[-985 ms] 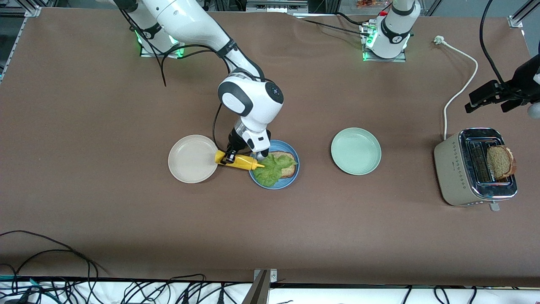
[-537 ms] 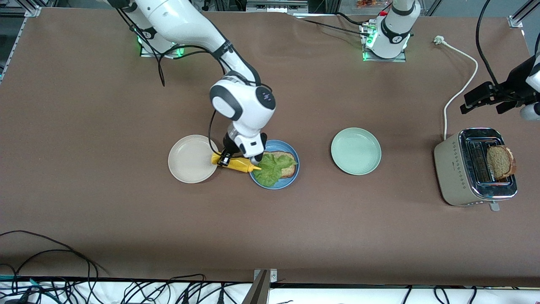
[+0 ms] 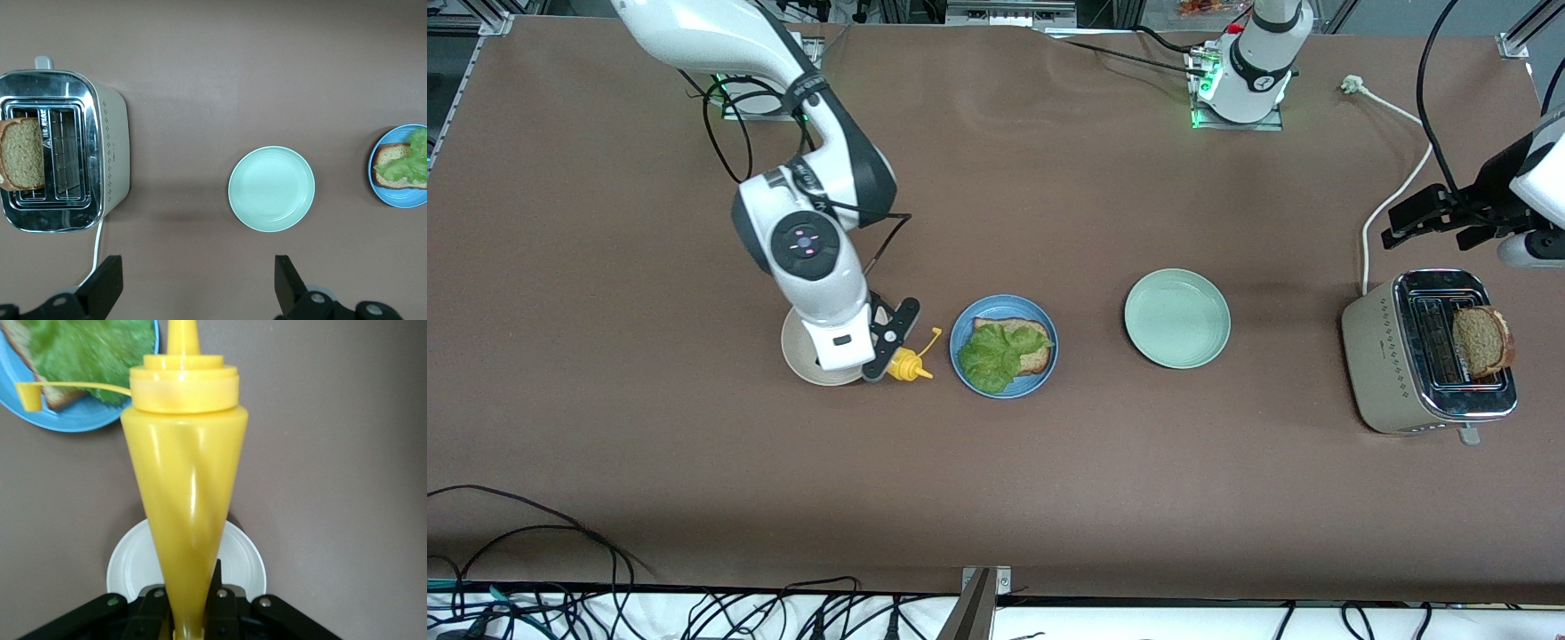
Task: Make sandwich in blue plate with both arms
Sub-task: 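Carry the mustard bottle back beside the white plate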
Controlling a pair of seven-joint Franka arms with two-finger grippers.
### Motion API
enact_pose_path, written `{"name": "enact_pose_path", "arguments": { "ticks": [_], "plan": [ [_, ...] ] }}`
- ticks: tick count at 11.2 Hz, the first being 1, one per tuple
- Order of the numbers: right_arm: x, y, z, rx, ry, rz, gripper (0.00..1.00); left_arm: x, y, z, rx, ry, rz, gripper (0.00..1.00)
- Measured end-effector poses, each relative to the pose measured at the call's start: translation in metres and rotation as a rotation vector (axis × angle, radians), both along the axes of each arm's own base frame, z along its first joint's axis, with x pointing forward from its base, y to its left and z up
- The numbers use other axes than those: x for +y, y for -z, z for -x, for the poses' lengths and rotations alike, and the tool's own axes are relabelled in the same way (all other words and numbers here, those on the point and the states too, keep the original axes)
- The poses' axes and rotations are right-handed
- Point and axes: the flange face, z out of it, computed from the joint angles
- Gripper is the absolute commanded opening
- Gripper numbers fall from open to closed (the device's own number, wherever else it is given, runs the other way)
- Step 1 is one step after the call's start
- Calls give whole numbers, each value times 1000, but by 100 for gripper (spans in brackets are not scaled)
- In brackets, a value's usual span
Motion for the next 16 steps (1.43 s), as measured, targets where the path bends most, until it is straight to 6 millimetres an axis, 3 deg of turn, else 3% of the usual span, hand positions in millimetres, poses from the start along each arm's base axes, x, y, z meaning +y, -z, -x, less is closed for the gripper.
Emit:
{"name": "enact_pose_path", "arguments": {
  "ticks": [2, 7, 9, 11, 14, 16],
  "plan": [
    [-24, -12, -11, 38, -12, -106, 0, 0, 5, -2, 13, 1, 1, 100],
    [-150, -28, -46, 130, -119, -374, 0, -2, 8, 1, 41, 6, 1, 100],
    [-186, -32, -49, 149, -181, -449, 0, -8, 8, 1, 44, 17, 1, 100],
    [-228, -18, -50, 178, -252, -559, 0, -10, 9, 2, 47, 21, 1, 100],
    [-302, 24, -50, 189, -336, -742, 0, -9, 9, 2, 47, 20, 1, 100],
    [-337, 52, -48, 173, -394, -854, 0, -9, 8, 2, 46, 19, 1, 100]
  ]
}}
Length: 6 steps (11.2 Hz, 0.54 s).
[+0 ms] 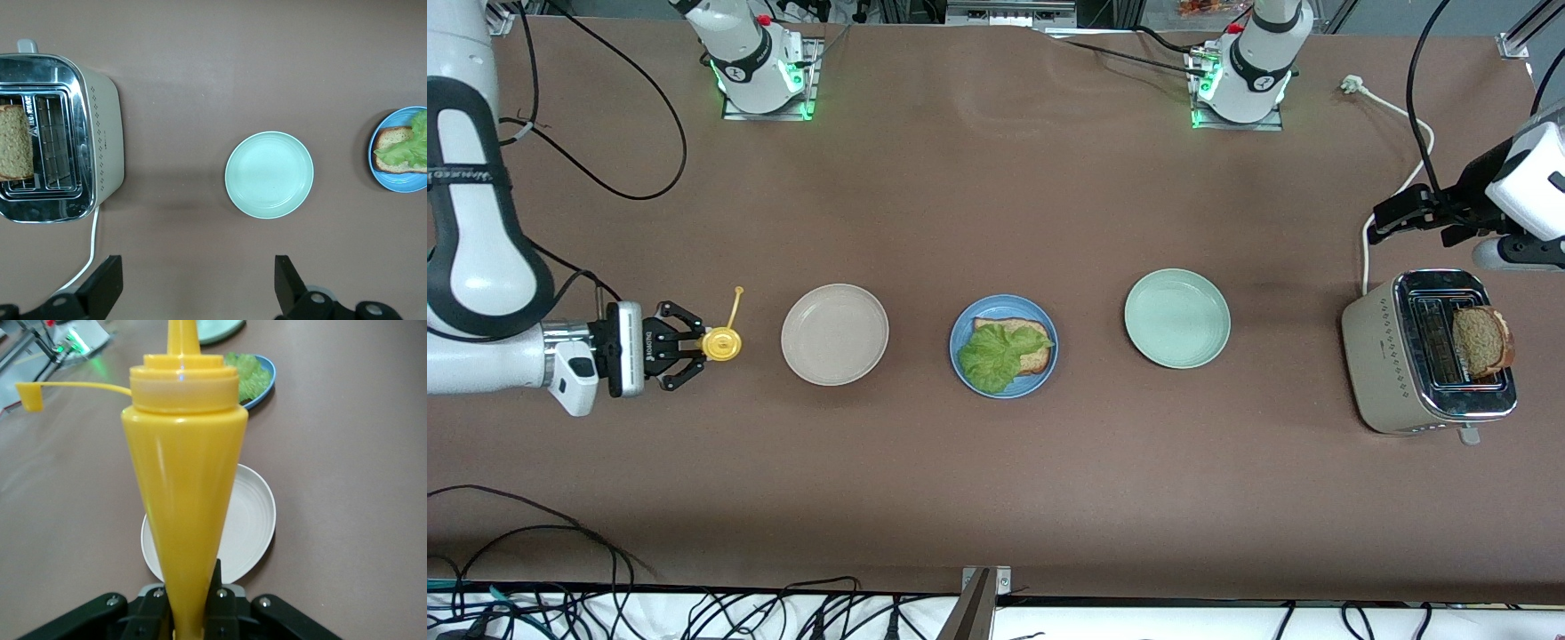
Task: Make sandwich in blue plate with both arms
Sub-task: 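Carry the mustard bottle back beside the white plate, then set the mustard bottle upright on the table with the right gripper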
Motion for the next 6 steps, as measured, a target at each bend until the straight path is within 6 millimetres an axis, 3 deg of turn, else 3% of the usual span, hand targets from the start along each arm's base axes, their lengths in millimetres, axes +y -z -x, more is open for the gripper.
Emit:
{"name": "enact_pose_path", "arguments": {
  "ticks": [3, 6],
  "plan": [
    [-34, 37, 7, -23, -41, -150, 0, 0, -1, 0, -3, 0, 0, 100],
    [-45, 76, 13, -53, -72, -278, 0, 0, -2, -1, -9, 0, -1, 100]
  ]
}}
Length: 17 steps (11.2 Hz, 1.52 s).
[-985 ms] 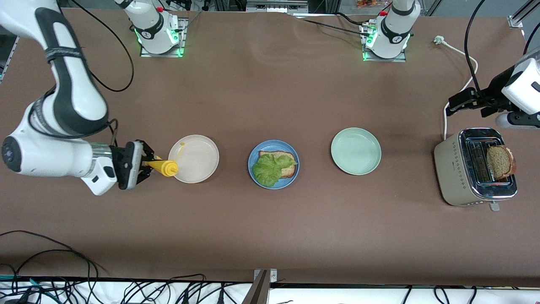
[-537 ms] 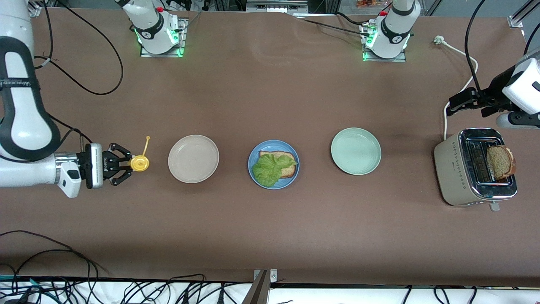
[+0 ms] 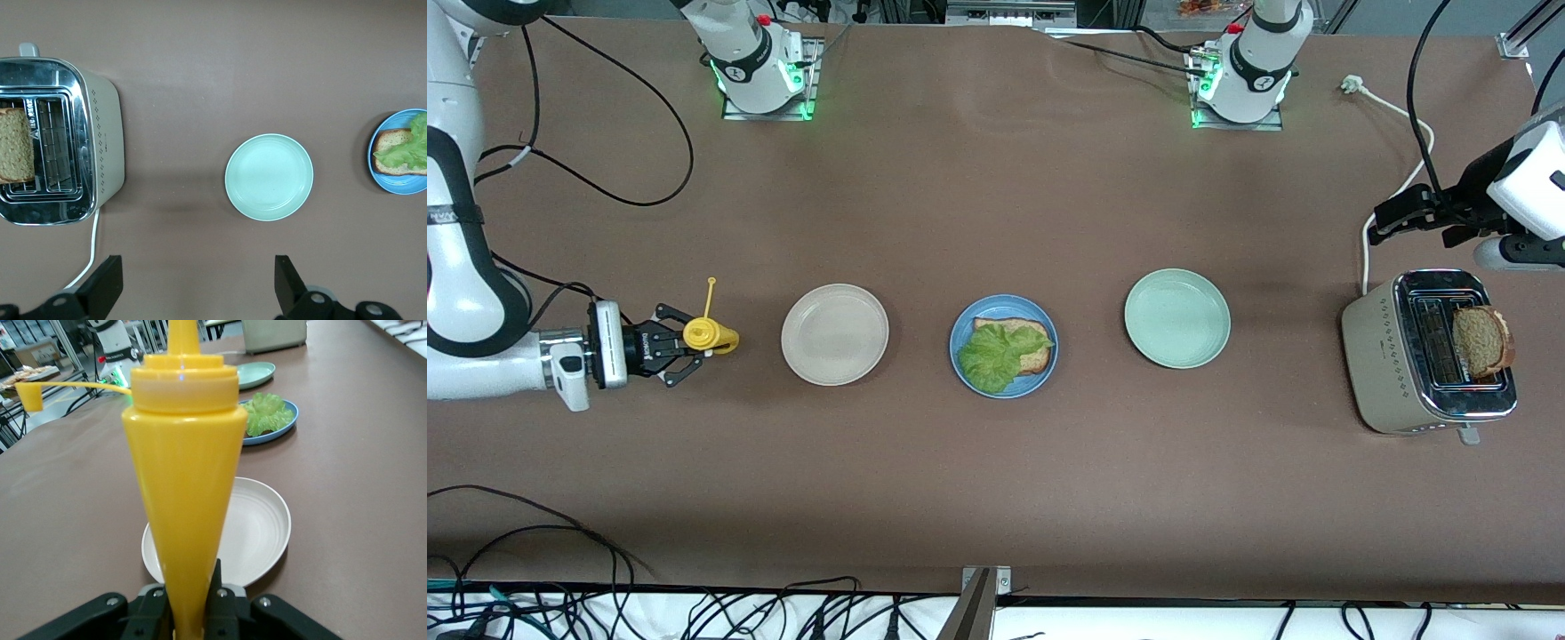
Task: Make sandwich in blue plate with both arms
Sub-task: 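Set the mustard bottle upright on the table with the right gripper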
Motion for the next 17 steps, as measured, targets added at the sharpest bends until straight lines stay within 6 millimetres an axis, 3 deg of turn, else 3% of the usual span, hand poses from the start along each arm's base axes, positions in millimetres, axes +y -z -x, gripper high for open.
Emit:
{"name": "enact_pose_path", "arguments": {
  "ticks": [5, 9, 12, 13, 14, 17],
  "plan": [
    [-7, 66, 8, -66, -23, -107, 0, -8, -2, 0, -9, 15, 1, 100],
    [-6, 92, 10, -101, -25, -134, 0, -34, -8, 1, -28, 64, -5, 100],
    [-6, 113, 14, -116, -22, -153, 0, -36, -8, 0, -32, 72, -30, 100],
    [-7, 117, 15, -121, -21, -159, 6, -32, -8, 0, -33, 68, -41, 100],
    [-9, 119, 15, -125, -18, -162, 26, -29, -7, 0, -32, 65, -47, 100],
    [-12, 119, 14, -128, -9, -167, 51, -4, -3, -4, -30, 53, -90, 100]
  ]
}}
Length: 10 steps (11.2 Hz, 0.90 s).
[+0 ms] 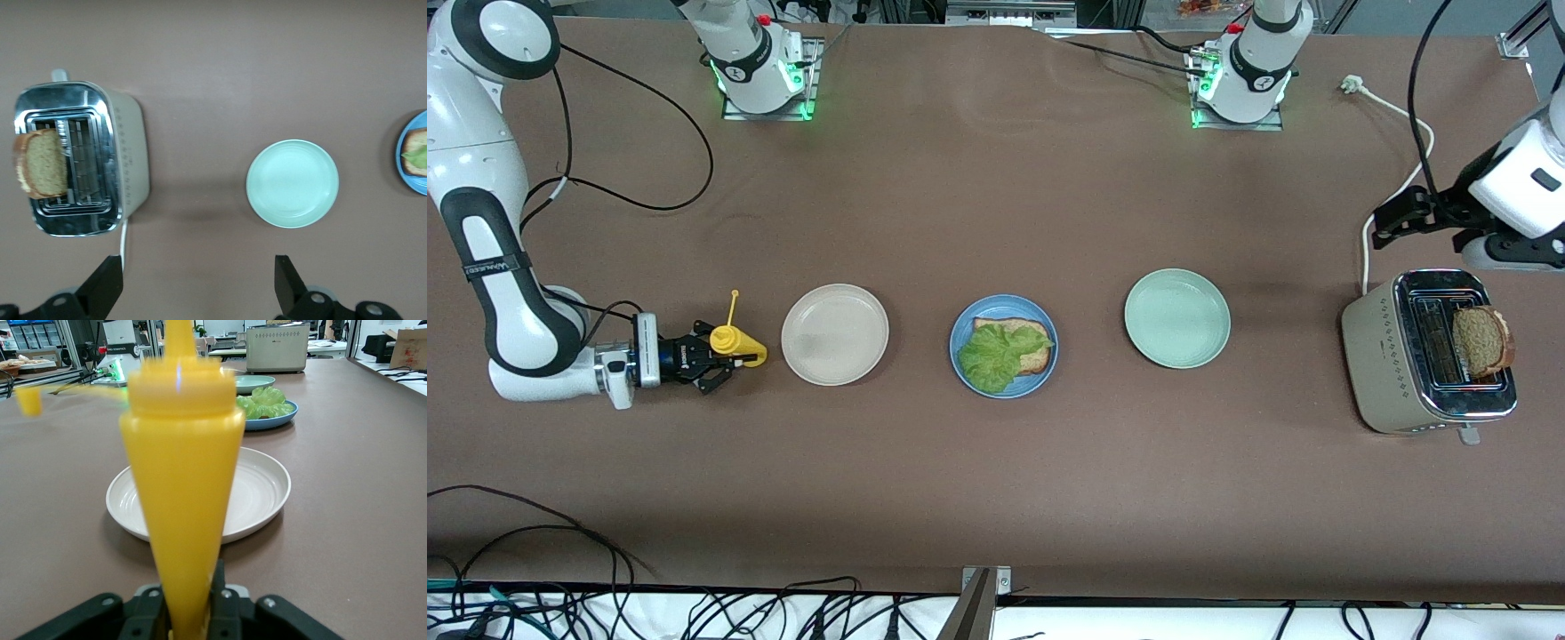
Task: Make sandwich in blue plate with both arms
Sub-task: 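Set the mustard bottle upright on the table with the right gripper, then open the right gripper while the left gripper grasps the toaster bread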
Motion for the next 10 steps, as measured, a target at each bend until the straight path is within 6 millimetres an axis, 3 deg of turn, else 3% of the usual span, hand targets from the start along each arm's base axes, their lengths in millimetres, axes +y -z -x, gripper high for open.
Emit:
{"name": "enact_pose_path", "arguments": {
  "ticks": [1, 2, 7, 10],
  "plan": [
    [-1, 0, 0, 0, 4, -4, 66, 15, 3, -3, -1, -15, -4, 100],
    [-1, -1, 0, -1, 12, -13, 100, 32, 9, -7, -2, -33, -6, 100],
    [-6, -2, -3, -18, 24, -22, 100, 94, 57, -37, -15, -54, 3, 100],
    [-25, -15, -15, -59, 40, 10, 100, 126, 83, -51, -32, -33, -11, 100]
  ]
}}
